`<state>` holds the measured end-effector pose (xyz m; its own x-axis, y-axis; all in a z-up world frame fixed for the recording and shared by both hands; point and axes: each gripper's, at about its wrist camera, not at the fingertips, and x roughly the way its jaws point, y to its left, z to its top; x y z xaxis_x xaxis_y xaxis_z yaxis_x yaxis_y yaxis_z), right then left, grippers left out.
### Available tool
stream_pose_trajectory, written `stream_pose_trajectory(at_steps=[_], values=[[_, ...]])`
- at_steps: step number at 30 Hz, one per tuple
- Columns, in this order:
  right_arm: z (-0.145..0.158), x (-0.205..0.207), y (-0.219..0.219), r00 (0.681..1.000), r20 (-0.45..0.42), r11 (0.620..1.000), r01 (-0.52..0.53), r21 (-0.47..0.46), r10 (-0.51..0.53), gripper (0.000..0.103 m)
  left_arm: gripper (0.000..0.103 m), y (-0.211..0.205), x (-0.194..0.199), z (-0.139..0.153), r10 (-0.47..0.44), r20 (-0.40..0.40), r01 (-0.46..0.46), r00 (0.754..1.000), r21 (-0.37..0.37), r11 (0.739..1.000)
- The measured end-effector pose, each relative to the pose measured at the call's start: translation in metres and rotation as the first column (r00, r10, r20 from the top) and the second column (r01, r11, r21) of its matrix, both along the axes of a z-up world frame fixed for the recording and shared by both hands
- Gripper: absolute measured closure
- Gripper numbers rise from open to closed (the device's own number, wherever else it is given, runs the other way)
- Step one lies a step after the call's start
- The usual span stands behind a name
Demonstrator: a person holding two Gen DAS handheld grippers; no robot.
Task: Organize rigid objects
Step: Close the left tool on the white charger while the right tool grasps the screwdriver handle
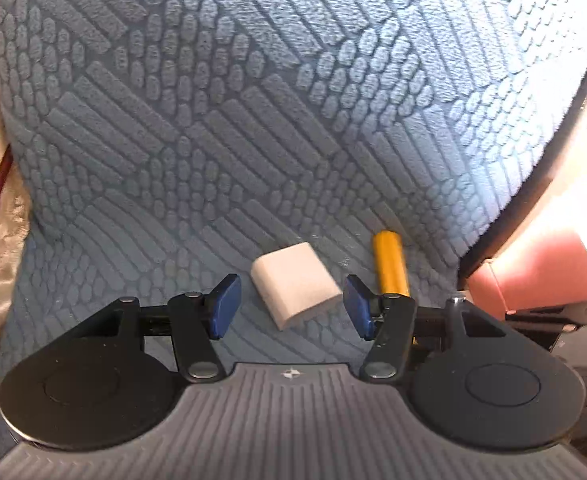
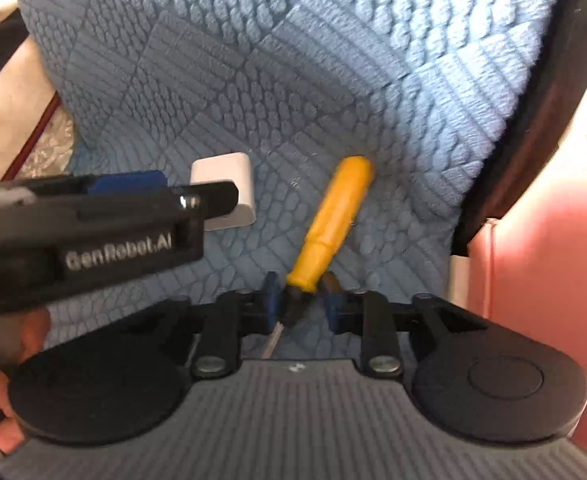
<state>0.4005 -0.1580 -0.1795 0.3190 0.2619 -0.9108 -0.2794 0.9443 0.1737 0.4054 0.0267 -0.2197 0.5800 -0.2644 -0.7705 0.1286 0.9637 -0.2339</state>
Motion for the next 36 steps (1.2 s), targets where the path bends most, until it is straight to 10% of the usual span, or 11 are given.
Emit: stream_pose_trajectory(at_steps=[16, 36], values=[[0.02, -0.017, -0.026, 0.997, 0.002, 0.996, 0.082, 0.025, -0.082, 0.081, 0.04, -0.058, 0.02, -0.029, -0.019, 0.005, 0.018, 1.0, 0.142, 0.99], [0.044, -0.072, -0.023, 0.991, 0.083, 0.992, 0.112, -0.06, -0.107, 0.082, 0.051, -0.071, -0.001, -0.022, -0.002, -0.077, 0.008, 0.997, 0.079, 0.997]])
